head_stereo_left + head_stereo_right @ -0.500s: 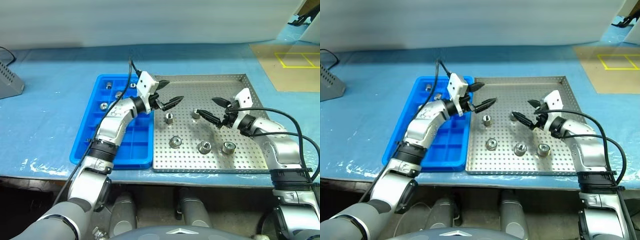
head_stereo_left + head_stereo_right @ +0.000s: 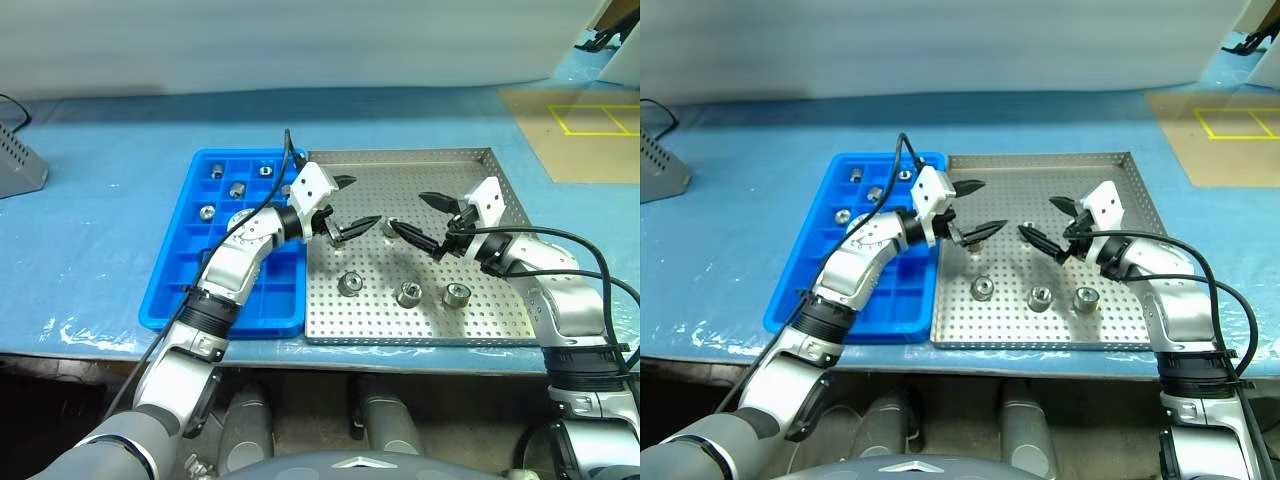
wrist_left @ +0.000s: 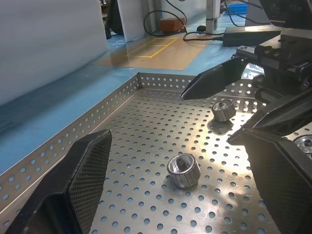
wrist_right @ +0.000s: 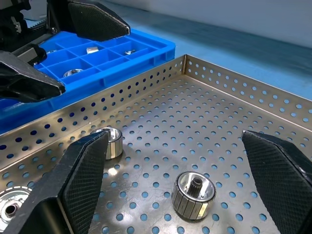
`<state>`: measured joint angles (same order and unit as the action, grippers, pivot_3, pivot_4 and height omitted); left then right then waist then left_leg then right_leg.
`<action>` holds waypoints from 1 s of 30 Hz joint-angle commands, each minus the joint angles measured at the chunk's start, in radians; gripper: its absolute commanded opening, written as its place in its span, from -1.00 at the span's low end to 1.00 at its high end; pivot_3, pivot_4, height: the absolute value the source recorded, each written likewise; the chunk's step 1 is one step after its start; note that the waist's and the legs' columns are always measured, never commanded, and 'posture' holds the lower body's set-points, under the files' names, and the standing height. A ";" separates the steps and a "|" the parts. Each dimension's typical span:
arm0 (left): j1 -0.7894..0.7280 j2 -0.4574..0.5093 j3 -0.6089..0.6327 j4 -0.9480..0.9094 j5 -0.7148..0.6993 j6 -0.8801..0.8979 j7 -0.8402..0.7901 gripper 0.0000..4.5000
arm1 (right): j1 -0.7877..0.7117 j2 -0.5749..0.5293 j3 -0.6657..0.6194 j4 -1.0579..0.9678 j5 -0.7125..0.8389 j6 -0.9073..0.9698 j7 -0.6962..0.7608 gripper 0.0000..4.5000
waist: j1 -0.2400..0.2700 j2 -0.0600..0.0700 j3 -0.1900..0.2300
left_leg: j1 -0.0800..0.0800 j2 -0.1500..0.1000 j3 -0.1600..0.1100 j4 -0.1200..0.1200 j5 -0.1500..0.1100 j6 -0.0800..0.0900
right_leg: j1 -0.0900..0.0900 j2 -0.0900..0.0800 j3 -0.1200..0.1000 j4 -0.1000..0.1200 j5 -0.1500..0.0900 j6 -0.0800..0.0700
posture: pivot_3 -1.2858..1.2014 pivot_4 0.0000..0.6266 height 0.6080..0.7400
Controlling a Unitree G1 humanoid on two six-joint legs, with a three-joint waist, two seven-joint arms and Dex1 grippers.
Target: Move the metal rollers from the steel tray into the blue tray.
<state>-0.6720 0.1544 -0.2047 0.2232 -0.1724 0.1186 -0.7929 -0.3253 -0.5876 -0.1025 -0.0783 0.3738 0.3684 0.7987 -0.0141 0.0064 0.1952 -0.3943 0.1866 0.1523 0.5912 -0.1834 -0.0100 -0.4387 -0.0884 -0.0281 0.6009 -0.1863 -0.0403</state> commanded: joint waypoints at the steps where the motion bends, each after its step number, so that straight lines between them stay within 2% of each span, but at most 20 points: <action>1: -0.008 -0.001 0.004 -0.022 0.002 -0.018 0.005 0.99 | -0.003 -0.009 -0.016 -0.039 0.005 -0.010 -0.005 1.00 | 0.000 0.000 0.000 | 0.000 0.000 0.000 0.000 0.000 0.000 | 0.000 0.000 0.000 0.000 0.000 0.000 | -0.18 -0.52 1.00; 18: -0.014 0.006 -0.003 0.012 0.007 -0.002 -0.008 0.99 | 0.006 -0.006 -0.017 -0.055 0.008 -0.002 -0.024 1.00 | -0.001 0.000 0.000 | 0.000 0.000 0.000 0.000 0.000 0.000 | 0.000 0.000 0.000 0.000 0.001 -0.002 | -0.21 -0.52 1.00; 21: -0.026 0.036 -0.043 0.056 0.069 0.016 -0.012 0.99 | 0.014 -0.008 -0.020 -0.063 0.001 -0.001 -0.038 1.00 | -0.002 0.000 0.000 | 0.000 0.000 0.000 0.000 0.000 0.000 | 0.000 0.000 0.000 0.000 0.001 -0.002 | -0.22 -0.52 1.00; 30: -0.010 0.027 -0.160 0.222 0.161 -0.074 -0.102 0.99 | 0.058 -0.006 -0.041 -0.092 0.008 -0.004 -0.077 1.00 | -0.005 0.000 -0.002 | 0.002 0.000 0.001 -0.002 0.000 0.000 | 0.001 0.000 0.001 -0.001 0.000 0.001 | -0.26 -0.52 1.00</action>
<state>-0.6997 0.1827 -0.3284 0.4088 -0.0372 0.0629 -0.8747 -0.2712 -0.5876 -0.1067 -0.1216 0.3724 0.3741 0.7318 -0.0194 0.0065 0.1937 -0.3909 0.1863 0.1534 0.5883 -0.1834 -0.0101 -0.4369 -0.0884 -0.0273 0.5999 -0.1869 -0.0391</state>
